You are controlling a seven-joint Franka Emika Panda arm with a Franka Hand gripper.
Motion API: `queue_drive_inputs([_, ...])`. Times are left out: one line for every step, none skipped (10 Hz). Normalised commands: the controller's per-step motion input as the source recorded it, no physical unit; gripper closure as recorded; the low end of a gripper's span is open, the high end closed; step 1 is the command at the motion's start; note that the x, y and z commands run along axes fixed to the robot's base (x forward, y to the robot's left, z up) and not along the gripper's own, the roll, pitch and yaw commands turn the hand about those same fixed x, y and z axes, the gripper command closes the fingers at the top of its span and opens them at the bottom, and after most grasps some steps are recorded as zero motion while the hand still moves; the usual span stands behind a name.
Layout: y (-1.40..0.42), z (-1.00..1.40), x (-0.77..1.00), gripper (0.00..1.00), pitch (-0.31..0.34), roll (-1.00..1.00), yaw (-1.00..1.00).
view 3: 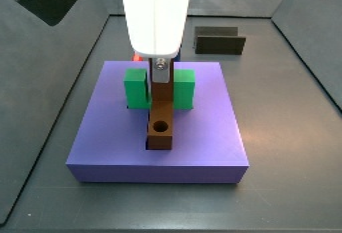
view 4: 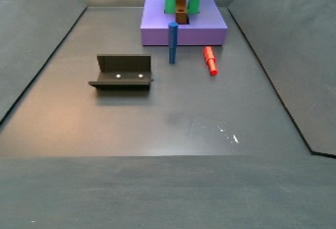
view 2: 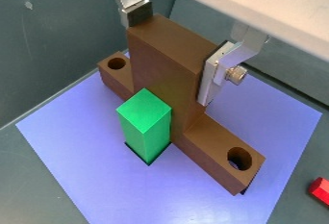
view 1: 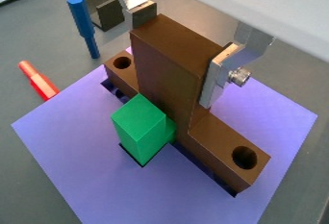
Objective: Pick up the brown object. Move up. Place the brown object on the fixture. Regrasp the brown object. Move to above the board. Insert the brown object.
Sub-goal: Insert the brown object.
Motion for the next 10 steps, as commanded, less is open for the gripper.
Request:
queue_drive_inputs([0.00,-0.17,0.01,1.00,0.000,0.14,0.00])
queue_drive_inputs([0.00,-0.11,0.00,1.00,0.000,0.17,0.00])
queue_drive_inputs([0.00,-0.09,0.00,1.00,0.000,0.21,0.09])
queue_drive_inputs([0.00,-0.11,0.05,1.00,0.000,0.16,0.14])
queue_drive_inputs([0.00,-0.16,0.10,1.00,0.000,0.08,0.04])
queue_drive_inputs([0.00,-0.25,0.04,1.00,0.000,0.05,0.00])
queue_drive_inputs([0.00,-0.30,0.00,1.00,0.000,0.04,0.00])
queue_drive_inputs([0.00,-0.34,0.00,1.00,0.000,0.05,-0.01])
queue_drive_inputs([0.00,-0.29,0.00,1.00,0.000,0.04,-0.03])
queue_drive_inputs([0.00,-0.09,-0.21,1.00,0.000,0.03,0.03])
